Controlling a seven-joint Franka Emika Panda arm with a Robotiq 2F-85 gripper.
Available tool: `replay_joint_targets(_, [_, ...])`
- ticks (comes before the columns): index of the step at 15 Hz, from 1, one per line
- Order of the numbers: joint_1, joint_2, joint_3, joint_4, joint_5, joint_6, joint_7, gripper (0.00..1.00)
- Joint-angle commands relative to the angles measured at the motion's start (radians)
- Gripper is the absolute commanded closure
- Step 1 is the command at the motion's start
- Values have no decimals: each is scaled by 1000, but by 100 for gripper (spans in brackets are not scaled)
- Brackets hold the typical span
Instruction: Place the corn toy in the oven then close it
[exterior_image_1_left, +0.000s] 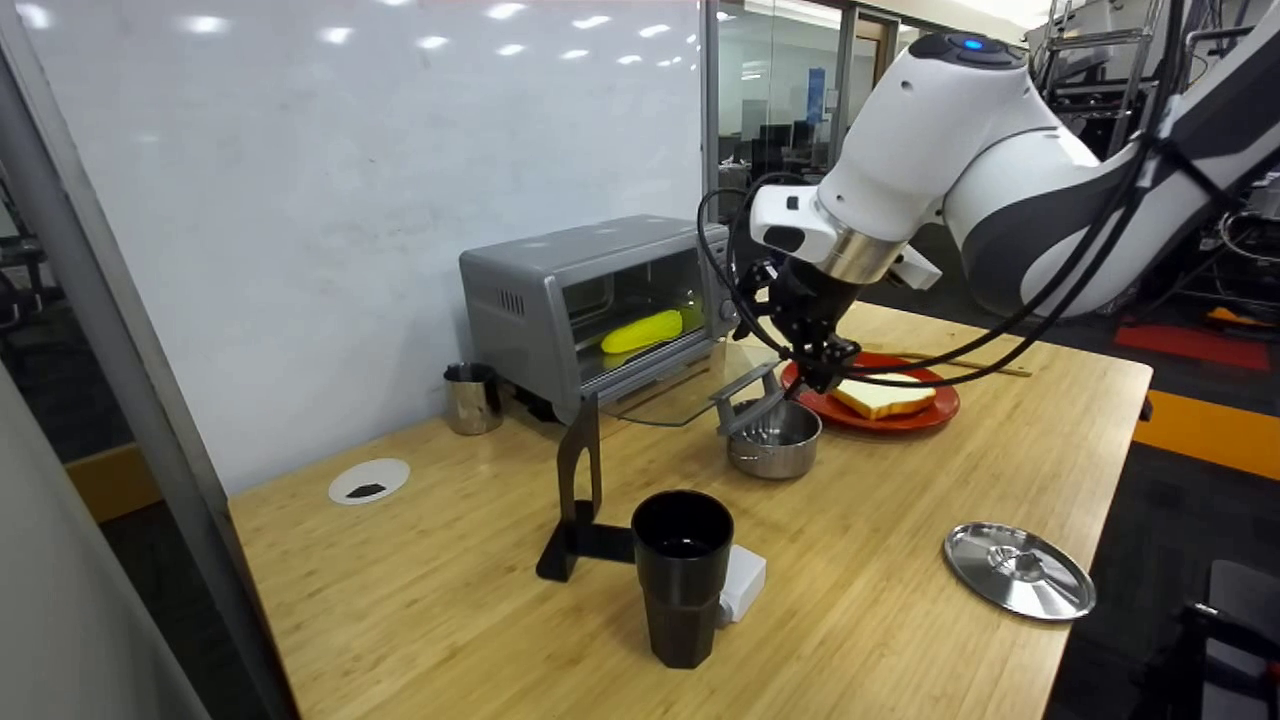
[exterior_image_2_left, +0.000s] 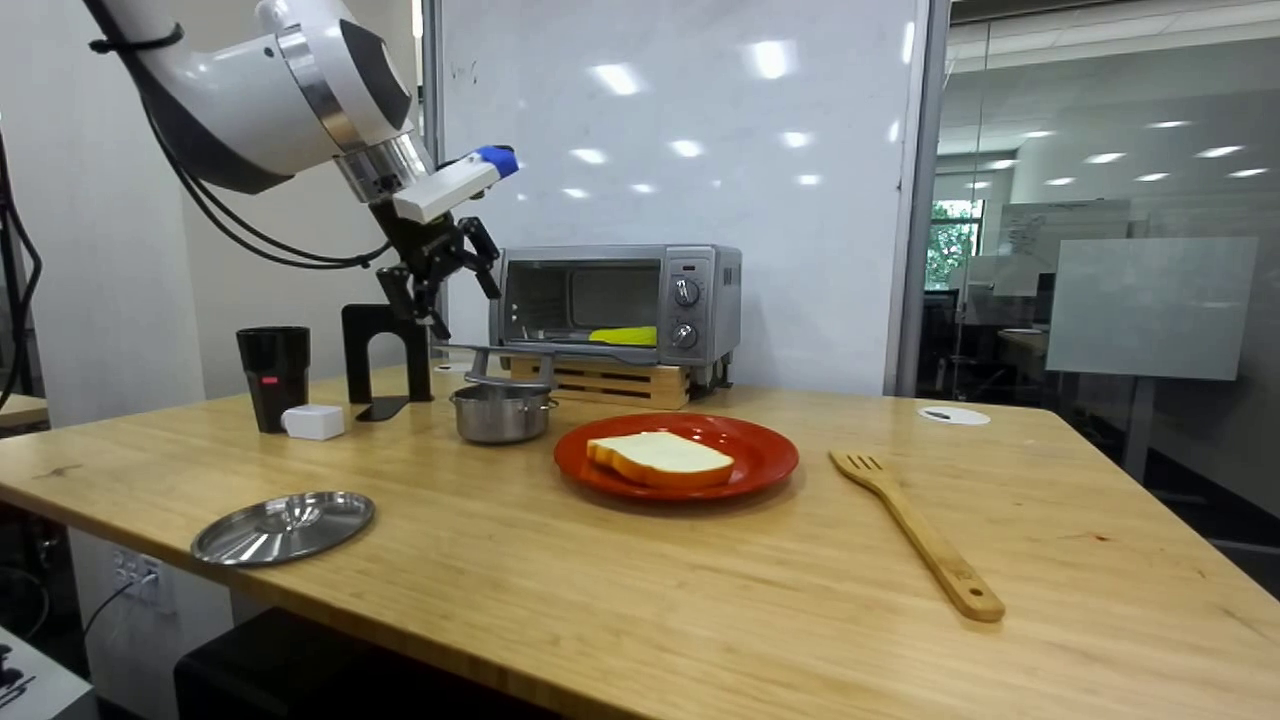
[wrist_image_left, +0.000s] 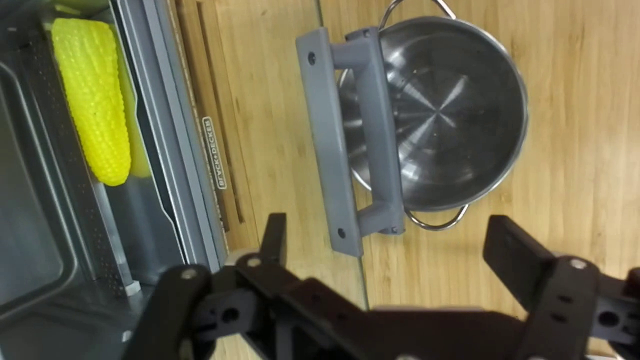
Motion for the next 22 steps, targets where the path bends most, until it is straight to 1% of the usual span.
replay_joint_targets(1, [-13, -58, 5, -18, 48, -30, -144, 0])
replay_joint_targets(3, [-12, -63, -9, -16, 28, -50, -176, 0])
replay_joint_targets(4, [52, -64, -82, -16, 14, -56, -184, 0])
replay_joint_targets(6, [64, -62, -115, -13, -12, -72, -195, 0])
replay_joint_targets(7, [68, -59, -135, -9, -40, -71, -189, 0])
replay_joint_targets(8, [30, -51, -113, -5, -75, -69, -174, 0])
replay_joint_targets(10, [29, -41, -138, 4, -168, -57, -128, 0])
replay_joint_targets(12, [28, -29, -157, 17, -290, -45, -46, 0])
replay_joint_targets(15, [36, -17, -172, 35, -479, -44, 114, 0])
replay_joint_targets(19, [43, 7, -169, 59, -714, -53, 339, 0])
replay_joint_targets(22, [52, 28, -164, 71, -854, -62, 497, 0])
